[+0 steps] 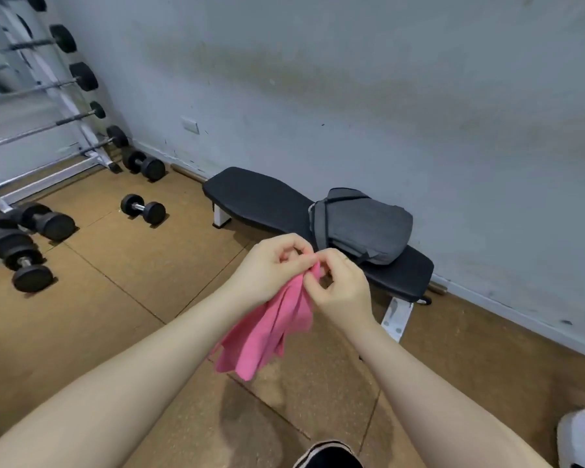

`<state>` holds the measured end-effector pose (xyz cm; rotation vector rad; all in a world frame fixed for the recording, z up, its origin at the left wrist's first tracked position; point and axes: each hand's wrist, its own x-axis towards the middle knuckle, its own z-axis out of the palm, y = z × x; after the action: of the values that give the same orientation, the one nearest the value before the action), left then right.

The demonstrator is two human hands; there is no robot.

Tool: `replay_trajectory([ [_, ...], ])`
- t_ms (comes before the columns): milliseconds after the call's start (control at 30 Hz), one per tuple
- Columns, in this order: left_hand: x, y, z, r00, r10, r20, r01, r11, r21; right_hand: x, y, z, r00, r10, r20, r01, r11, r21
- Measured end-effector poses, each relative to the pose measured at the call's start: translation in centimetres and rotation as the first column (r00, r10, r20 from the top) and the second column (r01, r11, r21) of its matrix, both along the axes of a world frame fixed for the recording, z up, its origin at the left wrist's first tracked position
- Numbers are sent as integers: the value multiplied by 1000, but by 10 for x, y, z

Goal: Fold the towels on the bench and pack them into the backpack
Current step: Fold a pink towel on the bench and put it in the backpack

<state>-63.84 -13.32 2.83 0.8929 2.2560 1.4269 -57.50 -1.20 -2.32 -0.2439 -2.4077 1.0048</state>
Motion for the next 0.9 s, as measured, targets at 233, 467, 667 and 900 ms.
replay_trajectory([
  [233,-151,-2,-31,983,67,-172,-122,936,-331,-146,40,-12,988,-67,141,51,992,111],
  [467,-324,30,-54,967,-11,-253,-112,877,-467,-314,105,-21,953,-84,290,32,983,179],
  [667,-459,48,-77,947,58,-315,-216,842,-495,-420,157,-33,925,-191,327,126,969,211],
  [900,-587,71,-105,934,237,-267,-322,882,-344,-530,162,-61,871,-329,365,368,929,-43],
])
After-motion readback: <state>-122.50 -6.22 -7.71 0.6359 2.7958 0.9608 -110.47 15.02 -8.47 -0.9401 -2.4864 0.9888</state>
